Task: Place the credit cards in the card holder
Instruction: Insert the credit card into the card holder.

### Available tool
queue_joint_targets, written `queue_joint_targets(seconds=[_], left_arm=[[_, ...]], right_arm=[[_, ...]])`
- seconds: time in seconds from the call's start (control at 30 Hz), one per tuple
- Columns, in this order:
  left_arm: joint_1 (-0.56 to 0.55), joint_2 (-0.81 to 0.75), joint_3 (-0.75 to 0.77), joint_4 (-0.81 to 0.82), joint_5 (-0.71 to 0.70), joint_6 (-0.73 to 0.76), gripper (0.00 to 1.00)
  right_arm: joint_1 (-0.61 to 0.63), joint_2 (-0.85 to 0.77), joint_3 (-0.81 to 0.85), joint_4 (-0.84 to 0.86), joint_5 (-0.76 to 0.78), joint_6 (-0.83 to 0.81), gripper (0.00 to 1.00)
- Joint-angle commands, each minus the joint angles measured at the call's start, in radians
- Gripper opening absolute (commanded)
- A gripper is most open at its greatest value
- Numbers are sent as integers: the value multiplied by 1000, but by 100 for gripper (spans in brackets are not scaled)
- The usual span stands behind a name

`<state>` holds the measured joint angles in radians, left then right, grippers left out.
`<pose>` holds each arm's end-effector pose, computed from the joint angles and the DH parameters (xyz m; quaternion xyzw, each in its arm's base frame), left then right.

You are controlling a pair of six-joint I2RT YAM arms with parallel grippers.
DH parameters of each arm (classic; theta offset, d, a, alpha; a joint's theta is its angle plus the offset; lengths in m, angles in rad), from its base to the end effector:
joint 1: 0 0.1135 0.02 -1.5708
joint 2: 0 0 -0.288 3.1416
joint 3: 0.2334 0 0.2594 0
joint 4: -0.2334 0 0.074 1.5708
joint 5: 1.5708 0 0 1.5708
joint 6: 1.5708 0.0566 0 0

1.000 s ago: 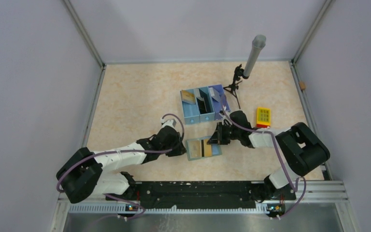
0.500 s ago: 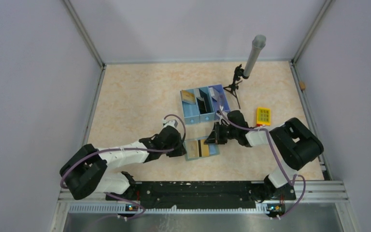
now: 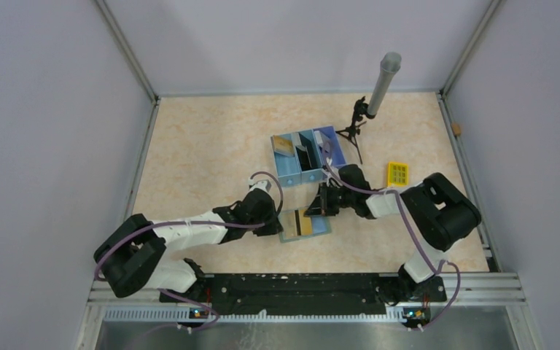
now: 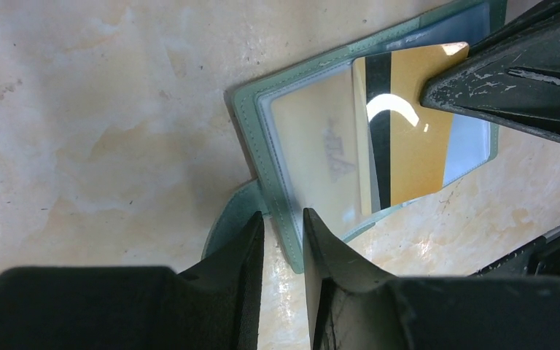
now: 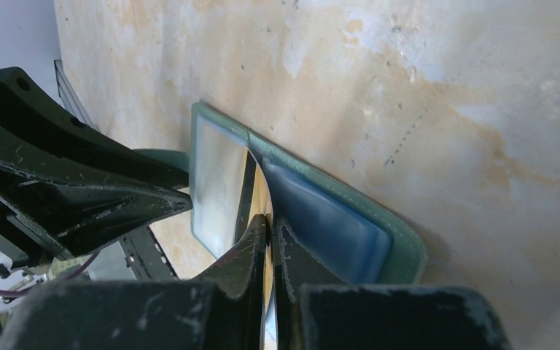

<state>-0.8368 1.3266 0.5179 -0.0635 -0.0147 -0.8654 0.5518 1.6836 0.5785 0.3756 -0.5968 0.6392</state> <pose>0.1694 -0.1866 0.1518 -0.0159 0.9395 -0.2528 0.2308 0.2468 0.1893 0.1206 -0.0818 0.8769 0.4411 0.1726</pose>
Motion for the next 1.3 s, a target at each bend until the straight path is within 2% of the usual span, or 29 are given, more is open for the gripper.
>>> queue_joint_targets(seconds=[0.0, 0.33, 0.6, 0.83, 1.27], left_arm=[[-2, 22, 23, 36, -11, 14, 27], [-2, 35, 25, 38, -19, 13, 26], [-2, 34, 21, 20, -46, 5, 24], [-2, 38, 21, 9, -58, -2, 23], [-2, 44, 20, 32, -56, 21, 23]], right_arm=[[28, 57, 29, -51, 65, -40, 0], [51, 72, 58, -137, 106, -63, 0], [51, 9, 97, -301, 192, -107, 0], [50, -26, 94, -360, 251, -107, 0], [68, 19, 120, -372, 194, -140, 0]])
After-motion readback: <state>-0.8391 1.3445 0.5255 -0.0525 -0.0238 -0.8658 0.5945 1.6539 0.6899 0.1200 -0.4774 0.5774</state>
